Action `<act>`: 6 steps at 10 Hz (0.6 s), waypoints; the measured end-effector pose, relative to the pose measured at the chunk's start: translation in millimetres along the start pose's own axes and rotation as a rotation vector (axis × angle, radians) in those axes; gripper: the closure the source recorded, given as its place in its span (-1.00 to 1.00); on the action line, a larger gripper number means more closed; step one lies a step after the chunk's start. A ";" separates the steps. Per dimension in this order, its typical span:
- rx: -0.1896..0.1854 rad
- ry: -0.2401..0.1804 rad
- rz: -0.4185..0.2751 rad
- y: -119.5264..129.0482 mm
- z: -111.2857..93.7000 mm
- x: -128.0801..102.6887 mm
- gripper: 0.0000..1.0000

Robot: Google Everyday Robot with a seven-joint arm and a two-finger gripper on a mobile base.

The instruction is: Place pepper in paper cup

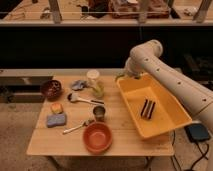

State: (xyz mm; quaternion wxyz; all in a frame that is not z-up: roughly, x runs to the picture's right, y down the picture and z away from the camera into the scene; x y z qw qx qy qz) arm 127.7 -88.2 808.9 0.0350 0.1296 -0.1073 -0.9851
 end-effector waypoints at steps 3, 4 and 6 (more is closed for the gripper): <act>-0.046 0.168 -0.023 14.0 8.0 -0.2 1.00; -0.053 0.182 -0.025 15.8 7.7 -1.4 1.00; -0.050 0.184 -0.030 16.3 9.0 -1.0 1.00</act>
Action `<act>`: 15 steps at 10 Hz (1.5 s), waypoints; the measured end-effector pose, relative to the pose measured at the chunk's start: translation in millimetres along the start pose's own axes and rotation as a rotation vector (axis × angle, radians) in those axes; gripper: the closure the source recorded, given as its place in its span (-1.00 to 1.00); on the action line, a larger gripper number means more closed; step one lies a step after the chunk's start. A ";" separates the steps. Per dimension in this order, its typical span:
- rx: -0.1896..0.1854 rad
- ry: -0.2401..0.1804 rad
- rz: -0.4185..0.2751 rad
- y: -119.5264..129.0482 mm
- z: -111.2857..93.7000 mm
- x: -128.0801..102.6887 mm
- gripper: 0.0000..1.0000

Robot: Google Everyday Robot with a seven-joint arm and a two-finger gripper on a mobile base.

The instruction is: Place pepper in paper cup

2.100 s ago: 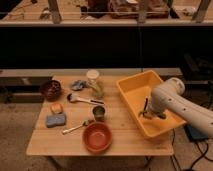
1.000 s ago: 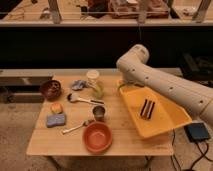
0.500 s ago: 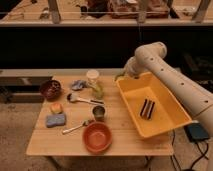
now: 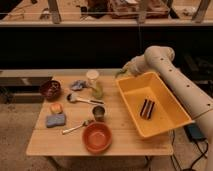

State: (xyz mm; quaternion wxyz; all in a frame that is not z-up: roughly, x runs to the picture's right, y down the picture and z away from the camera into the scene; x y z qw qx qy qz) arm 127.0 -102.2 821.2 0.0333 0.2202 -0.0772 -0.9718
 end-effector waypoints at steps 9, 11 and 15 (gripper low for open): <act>-0.030 0.066 0.057 5.2 1.5 9.7 1.00; -0.054 0.163 0.121 10.8 7.3 32.0 1.00; -0.060 0.266 0.163 21.5 17.5 68.6 1.00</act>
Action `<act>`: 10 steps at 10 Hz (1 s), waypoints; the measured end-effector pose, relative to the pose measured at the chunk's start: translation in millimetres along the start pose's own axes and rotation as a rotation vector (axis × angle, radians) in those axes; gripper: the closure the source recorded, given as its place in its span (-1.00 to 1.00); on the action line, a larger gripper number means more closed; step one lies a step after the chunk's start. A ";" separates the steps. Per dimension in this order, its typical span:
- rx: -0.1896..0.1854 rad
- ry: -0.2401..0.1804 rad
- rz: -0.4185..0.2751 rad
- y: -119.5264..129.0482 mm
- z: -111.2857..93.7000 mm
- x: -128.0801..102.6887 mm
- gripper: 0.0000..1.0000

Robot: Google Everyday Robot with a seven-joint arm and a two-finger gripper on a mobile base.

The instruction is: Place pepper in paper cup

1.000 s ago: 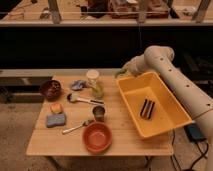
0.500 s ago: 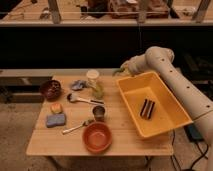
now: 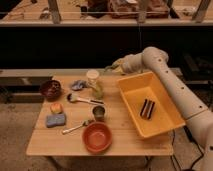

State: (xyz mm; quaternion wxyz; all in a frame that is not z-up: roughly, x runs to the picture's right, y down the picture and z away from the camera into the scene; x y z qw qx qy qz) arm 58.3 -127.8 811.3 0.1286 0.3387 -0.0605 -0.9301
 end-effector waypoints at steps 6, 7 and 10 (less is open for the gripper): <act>0.017 0.083 0.026 6.4 33.6 29.2 1.00; 0.014 0.081 0.029 7.2 31.8 27.2 1.00; 0.018 0.082 0.025 5.9 34.3 29.7 1.00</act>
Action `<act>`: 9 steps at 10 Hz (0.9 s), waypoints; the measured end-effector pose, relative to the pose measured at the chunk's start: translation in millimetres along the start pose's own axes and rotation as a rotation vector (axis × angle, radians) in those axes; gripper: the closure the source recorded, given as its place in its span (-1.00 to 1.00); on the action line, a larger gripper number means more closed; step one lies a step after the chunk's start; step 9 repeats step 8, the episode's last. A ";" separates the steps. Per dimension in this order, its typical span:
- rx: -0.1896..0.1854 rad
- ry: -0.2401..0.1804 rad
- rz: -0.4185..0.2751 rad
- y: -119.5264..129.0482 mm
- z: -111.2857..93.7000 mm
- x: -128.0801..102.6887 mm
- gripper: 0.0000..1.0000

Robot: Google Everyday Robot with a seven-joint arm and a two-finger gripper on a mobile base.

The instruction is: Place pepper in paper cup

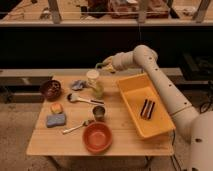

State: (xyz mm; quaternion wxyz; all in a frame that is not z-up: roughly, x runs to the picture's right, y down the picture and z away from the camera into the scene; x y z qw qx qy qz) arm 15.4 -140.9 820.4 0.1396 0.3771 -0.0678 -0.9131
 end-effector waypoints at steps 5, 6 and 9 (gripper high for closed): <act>0.004 0.000 0.006 5.2 12.3 2.5 1.00; 0.002 -0.002 0.009 5.5 10.6 0.3 1.00; 0.006 0.000 0.007 4.7 13.5 2.8 1.00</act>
